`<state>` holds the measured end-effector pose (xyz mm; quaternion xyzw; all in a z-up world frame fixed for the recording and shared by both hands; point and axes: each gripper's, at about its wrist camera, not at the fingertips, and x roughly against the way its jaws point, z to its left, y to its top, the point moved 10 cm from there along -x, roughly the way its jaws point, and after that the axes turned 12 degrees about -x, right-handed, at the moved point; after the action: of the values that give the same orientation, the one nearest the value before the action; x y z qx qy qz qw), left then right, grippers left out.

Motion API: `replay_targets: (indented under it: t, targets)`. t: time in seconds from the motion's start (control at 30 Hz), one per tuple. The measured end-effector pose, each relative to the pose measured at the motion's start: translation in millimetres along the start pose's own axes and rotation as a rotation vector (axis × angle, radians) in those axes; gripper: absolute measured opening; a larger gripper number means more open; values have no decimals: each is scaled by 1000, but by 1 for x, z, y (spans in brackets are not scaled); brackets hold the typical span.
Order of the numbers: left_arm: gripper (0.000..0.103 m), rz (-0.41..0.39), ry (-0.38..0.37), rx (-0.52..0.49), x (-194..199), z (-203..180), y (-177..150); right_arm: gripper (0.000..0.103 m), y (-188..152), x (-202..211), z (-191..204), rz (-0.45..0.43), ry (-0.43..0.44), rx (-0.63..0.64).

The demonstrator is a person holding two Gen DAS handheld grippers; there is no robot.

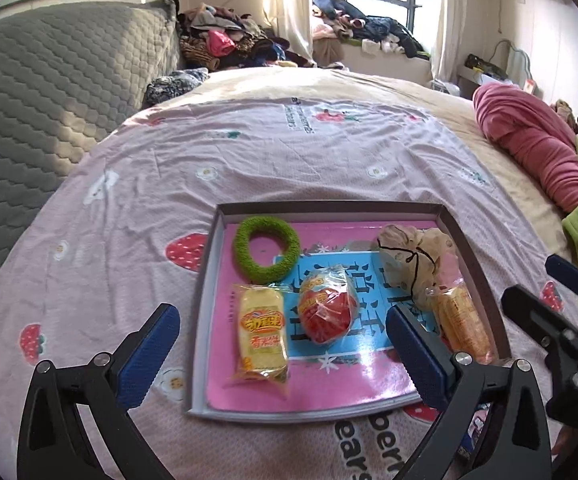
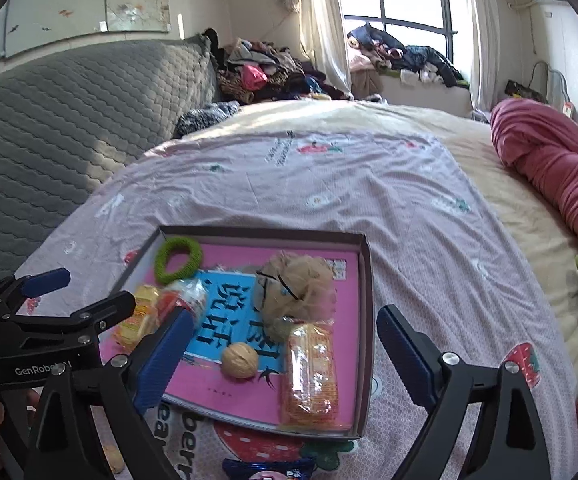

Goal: Organize objects
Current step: 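Raise both open grippers away from the tray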

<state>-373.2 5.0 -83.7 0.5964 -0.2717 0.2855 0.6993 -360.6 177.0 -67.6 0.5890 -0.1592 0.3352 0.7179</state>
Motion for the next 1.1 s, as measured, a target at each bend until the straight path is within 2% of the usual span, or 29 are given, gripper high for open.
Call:
replay_targets:
  t: [0.3,0.47,0.67,0.77,1.1]
  targets:
    - [103,-28,26,11,47,12,-15,96,9,41,4,-44,-2,-27]
    - [103,-46,18,32,77,15,-27,99,-6,77,6,-61,8,-27]
    - [103,-93,29,26,129,7,-42,100,-21,127,4,-60,-4,-33]
    - [103,-122,9,41,156,1,-49,100,-23,157,8,-76,-13,-22]
    - [103,-152,11,29,208,-12,-66,102,-29,214,13,-101,-28,-14]
